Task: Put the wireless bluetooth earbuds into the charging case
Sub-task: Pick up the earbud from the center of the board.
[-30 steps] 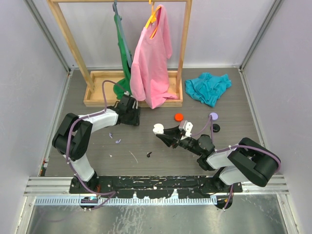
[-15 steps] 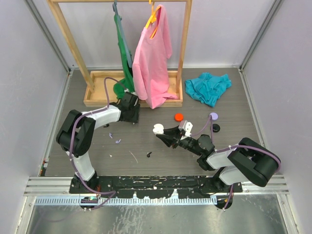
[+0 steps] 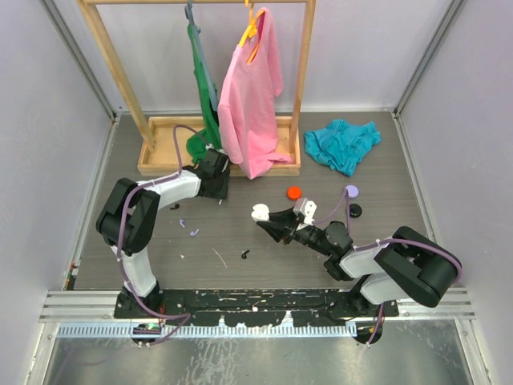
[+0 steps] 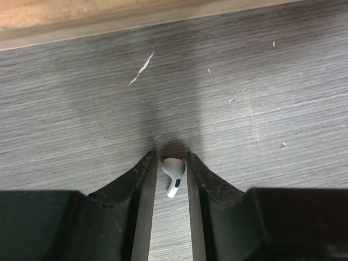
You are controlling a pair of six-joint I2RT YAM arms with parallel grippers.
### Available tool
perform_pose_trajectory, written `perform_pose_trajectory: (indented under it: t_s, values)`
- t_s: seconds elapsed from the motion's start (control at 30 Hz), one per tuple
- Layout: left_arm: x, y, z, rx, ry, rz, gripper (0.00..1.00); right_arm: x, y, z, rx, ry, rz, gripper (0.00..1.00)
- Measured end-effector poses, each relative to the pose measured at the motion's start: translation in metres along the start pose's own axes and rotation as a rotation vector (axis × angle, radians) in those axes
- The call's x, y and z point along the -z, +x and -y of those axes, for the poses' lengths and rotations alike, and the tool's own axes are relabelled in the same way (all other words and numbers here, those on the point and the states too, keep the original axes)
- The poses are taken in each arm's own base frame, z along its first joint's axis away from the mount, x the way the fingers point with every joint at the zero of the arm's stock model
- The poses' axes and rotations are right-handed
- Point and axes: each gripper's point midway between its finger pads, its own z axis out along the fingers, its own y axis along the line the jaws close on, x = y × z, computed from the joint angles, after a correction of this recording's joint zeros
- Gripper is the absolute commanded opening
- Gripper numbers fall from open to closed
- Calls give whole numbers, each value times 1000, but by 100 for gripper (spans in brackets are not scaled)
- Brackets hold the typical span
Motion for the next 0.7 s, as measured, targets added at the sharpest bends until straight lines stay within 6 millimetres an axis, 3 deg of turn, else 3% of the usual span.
perform_pose_trajectory:
  t_s: [0.4,0.7]
  values:
    - [-2,-1,2,-12,-22,10,22,0,0,0,0,0,0,18]
    - [13,23,10,-27,-60,-11,21,0,0,0,0,-2,-1,18]
